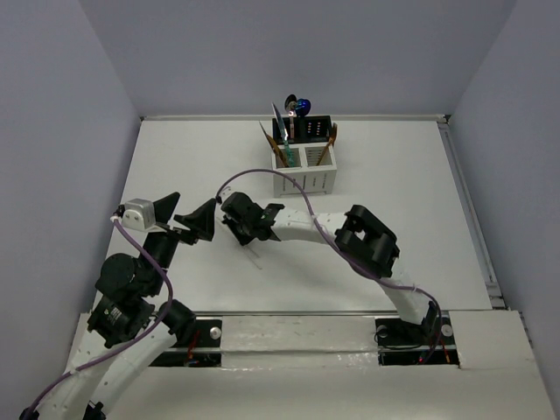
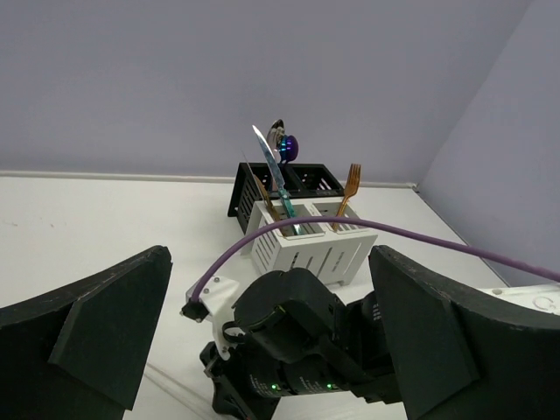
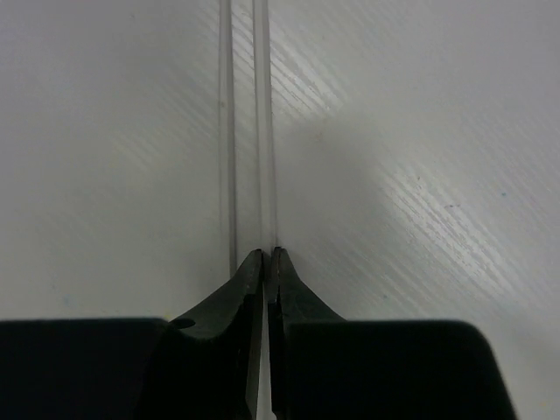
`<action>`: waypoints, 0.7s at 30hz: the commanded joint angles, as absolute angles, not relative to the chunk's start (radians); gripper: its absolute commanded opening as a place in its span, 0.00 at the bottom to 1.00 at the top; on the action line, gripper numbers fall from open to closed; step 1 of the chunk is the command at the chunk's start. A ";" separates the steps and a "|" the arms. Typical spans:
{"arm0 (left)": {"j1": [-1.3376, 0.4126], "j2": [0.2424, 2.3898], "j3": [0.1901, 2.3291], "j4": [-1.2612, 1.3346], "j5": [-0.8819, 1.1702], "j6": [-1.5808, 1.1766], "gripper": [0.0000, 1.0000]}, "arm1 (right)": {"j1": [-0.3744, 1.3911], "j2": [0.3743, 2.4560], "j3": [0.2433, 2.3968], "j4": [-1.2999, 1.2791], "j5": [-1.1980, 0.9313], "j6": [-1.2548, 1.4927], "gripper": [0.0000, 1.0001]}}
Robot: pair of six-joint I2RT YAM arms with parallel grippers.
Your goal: Sort the eating utensils into containers
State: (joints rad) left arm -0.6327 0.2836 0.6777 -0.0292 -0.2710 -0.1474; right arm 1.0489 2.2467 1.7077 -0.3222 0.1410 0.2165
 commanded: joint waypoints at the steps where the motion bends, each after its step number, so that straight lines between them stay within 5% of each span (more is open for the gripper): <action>1: -0.627 0.271 0.666 0.006 -0.278 -0.152 0.99 | 1.054 2.257 1.727 -0.374 0.253 0.222 0.07; 6: -0.627 0.272 0.666 0.008 -0.273 -0.152 0.99 | 1.054 2.189 1.646 -0.391 0.290 0.207 0.05; 12: -0.627 0.273 0.666 0.009 -0.270 -0.152 0.99 | 1.014 2.177 1.643 -0.426 0.243 0.192 0.29; 21: -0.627 0.278 0.666 0.009 -0.268 -0.152 0.99 | 0.994 2.290 1.816 -0.514 0.141 0.155 0.32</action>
